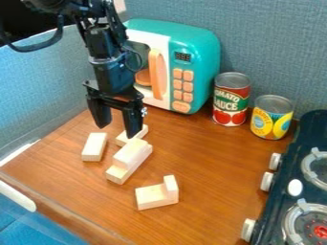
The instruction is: Put the rectangular block on top of another block
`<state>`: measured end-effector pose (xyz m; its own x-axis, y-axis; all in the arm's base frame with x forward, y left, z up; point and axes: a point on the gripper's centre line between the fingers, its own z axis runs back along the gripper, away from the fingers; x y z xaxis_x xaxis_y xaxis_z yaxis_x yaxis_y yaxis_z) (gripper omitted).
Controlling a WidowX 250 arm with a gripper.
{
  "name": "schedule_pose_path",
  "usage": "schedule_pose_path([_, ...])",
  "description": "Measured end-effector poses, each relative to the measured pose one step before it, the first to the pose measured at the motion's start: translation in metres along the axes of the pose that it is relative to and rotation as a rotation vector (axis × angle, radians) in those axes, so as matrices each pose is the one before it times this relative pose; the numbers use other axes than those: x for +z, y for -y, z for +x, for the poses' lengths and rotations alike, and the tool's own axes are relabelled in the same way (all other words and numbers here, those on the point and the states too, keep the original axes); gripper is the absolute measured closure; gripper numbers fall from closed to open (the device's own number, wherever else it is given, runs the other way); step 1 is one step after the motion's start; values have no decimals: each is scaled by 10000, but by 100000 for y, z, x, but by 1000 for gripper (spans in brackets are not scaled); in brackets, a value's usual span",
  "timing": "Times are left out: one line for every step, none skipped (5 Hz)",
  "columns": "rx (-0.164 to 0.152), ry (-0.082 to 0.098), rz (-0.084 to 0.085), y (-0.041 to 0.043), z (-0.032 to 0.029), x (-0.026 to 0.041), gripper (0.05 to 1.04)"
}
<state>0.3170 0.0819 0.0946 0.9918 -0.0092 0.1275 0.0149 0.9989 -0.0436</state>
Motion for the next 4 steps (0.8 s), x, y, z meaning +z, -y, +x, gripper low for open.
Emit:
schedule_pose_path([59,-313,-123,28,-249,-1100,83])
schedule_pose_path([974,80,-195,-2012,924,-1317,83])
schedule_pose_path([1611,304,-430,-3148,814,119,83])
schedule_pose_path([841,381,-482,-1712,374,838,83])
